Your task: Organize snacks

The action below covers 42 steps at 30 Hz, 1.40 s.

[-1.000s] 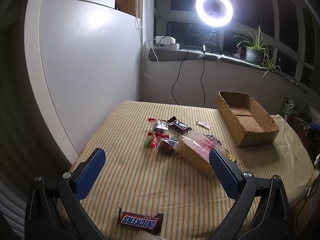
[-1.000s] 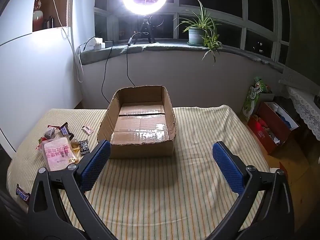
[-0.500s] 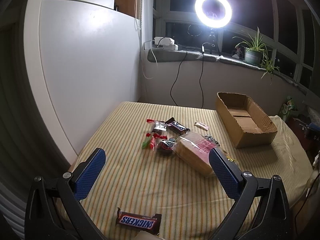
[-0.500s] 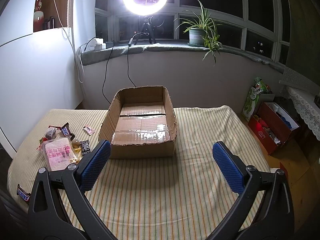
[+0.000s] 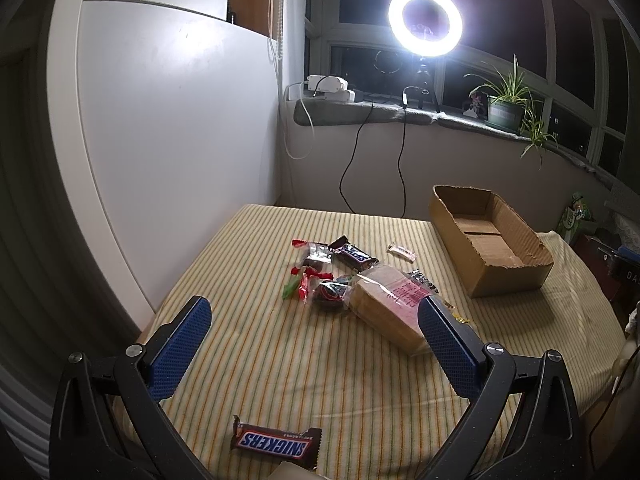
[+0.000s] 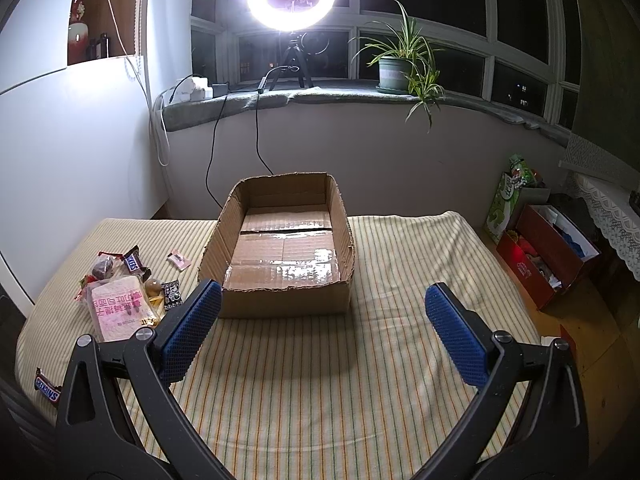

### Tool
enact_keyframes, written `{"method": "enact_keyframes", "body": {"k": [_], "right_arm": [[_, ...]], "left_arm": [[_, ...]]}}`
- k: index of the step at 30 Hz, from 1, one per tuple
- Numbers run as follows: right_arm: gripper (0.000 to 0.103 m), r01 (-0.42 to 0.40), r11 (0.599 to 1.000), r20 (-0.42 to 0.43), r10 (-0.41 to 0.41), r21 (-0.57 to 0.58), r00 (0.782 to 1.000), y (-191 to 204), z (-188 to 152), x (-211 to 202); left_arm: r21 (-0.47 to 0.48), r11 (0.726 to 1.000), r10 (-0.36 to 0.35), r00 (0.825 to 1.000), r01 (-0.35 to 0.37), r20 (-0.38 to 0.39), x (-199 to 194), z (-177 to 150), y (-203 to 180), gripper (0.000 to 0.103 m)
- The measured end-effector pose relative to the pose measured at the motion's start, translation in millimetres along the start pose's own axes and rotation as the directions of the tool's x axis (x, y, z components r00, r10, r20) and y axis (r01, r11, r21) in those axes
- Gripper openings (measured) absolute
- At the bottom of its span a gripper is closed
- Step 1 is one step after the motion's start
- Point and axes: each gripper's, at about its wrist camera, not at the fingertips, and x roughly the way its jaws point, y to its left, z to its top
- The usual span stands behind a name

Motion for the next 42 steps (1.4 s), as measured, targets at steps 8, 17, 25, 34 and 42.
{"method": "enact_keyframes", "body": {"k": [8,17,25,34,42], "right_arm": [[0.103,-0.002,1.000,0.000,0.002,-0.003,1.000,7.7,2.2,-2.6],[0.103,-0.002,1.000,0.001,0.002,-0.004,1.000,8.0,3.1,-3.4],[0.103,-0.003,1.000,0.002,0.003,-0.005,1.000,7.9,3.1,-3.7],[0.103,-0.003,1.000,0.002,0.003,-0.006,1.000,8.0,1.8,-2.7],[0.103,-0.005,1.000,0.000,0.005,-0.006,1.000,9.3,2.5,-3.9]], "left_arm": [[0.002,1.000,-0.003,1.000,0.003,0.002,-1.6,0.4,-2.6,0.102],[0.004,1.000,-0.007,1.000,0.007,0.005,-4.1,3.0,-4.1,0.102],[0.005,1.000,-0.009,1.000,0.009,0.004,-4.4,3.4,-4.4,0.102],[0.006,1.000,-0.012,1.000,0.012,0.003,-3.8,3.0,-5.3,0.102],[0.007,1.000,-0.012,1.000,0.012,0.003,-3.6,3.1,-5.7,0.102]]}}
